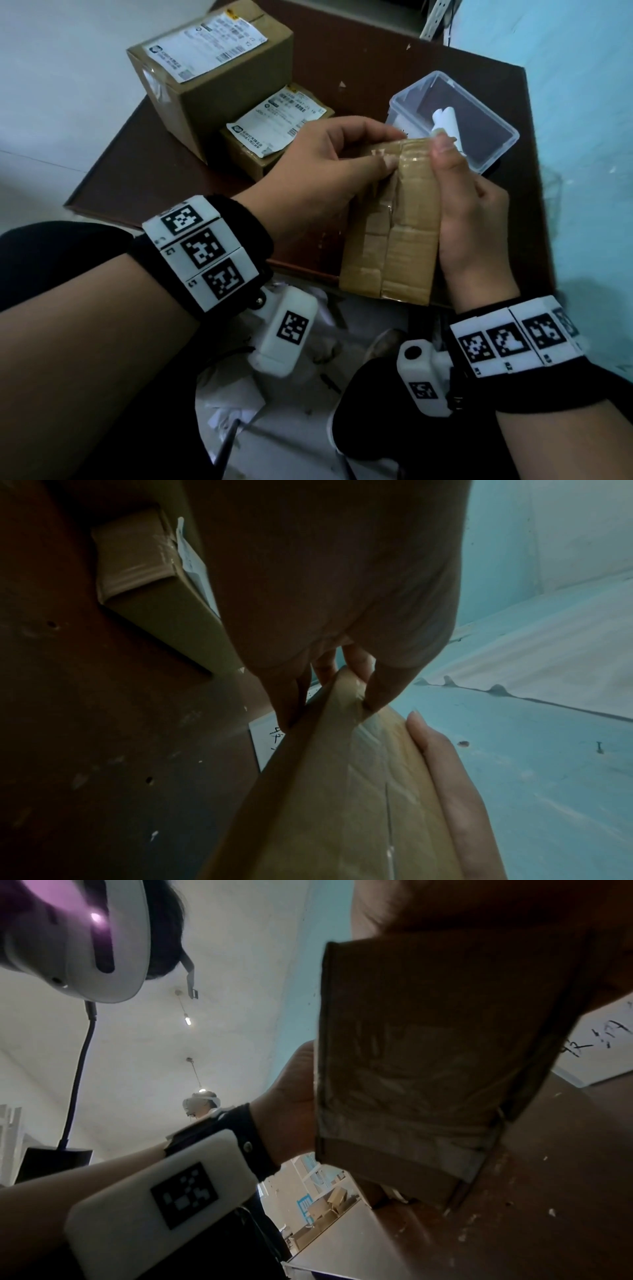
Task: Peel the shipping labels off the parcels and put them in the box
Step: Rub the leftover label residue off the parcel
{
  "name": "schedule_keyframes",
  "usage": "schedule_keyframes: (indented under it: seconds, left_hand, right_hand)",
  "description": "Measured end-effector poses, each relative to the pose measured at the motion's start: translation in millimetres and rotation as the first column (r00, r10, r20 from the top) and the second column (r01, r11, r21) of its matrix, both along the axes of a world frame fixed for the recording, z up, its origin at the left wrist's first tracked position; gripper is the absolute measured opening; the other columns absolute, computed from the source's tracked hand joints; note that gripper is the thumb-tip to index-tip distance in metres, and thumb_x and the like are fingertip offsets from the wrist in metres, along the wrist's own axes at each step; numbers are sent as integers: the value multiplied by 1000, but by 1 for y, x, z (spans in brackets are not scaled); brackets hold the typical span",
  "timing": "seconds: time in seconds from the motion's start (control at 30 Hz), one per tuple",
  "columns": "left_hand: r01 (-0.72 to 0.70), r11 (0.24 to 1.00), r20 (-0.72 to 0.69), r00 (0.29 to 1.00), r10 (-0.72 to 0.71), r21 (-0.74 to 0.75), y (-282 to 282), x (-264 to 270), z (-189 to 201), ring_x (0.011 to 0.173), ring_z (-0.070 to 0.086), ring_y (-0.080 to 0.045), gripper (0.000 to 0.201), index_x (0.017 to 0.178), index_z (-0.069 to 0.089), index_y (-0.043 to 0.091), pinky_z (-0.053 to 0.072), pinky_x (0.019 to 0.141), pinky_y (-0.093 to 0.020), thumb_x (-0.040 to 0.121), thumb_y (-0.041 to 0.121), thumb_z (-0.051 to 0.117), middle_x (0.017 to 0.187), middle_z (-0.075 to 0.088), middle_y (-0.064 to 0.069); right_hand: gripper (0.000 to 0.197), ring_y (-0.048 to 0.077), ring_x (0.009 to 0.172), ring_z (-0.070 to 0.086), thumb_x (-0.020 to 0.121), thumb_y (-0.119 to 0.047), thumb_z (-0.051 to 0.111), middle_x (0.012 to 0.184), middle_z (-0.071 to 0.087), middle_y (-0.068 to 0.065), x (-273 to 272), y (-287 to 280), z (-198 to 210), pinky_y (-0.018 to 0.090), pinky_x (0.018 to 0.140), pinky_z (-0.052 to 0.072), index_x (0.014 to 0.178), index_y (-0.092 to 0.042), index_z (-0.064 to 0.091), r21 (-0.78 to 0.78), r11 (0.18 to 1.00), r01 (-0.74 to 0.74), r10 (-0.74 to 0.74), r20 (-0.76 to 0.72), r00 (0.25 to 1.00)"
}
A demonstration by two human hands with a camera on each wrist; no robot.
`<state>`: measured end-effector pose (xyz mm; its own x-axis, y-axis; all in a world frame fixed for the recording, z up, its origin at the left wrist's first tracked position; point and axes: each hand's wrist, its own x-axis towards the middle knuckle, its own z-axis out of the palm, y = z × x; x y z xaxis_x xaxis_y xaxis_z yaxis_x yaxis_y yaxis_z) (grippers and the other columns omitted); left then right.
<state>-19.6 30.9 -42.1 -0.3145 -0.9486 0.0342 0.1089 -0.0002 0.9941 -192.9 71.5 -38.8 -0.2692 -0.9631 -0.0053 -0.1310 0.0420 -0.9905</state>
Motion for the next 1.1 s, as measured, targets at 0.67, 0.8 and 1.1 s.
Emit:
schedule_keyframes:
  seconds: [0.67,0.8,1.1]
  left_hand:
    - [-18,999,-56,998,20,31,3,0,6,88,71,-12,20,117,69,-5,57,76,-21,98,-4,66,106,73,-18]
    - [-22,999,-47,999,23,27,3,0,7,77,70,-4,17,114,70,-3,54,70,-16,98,-5,64,95,74,-8]
    - [-32,999,-53,998,32,2,4,0,6,89,70,-15,17,112,71,-2,58,78,-24,95,4,72,102,74,-12]
  right_hand:
    - [47,27,75,64,106,-47,64,78,66,12,3,2,3,36,70,53,85,-5,70,-29,998,-47,46,-20,999]
    - [43,19,70,64,106,-45,63,73,65,4,5,3,5,27,65,53,77,-13,65,-24,998,-54,53,-17,998]
    - [48,25,71,63,105,-45,65,74,64,11,4,3,5,34,65,52,80,-4,66,-33,998,-48,49,8,999]
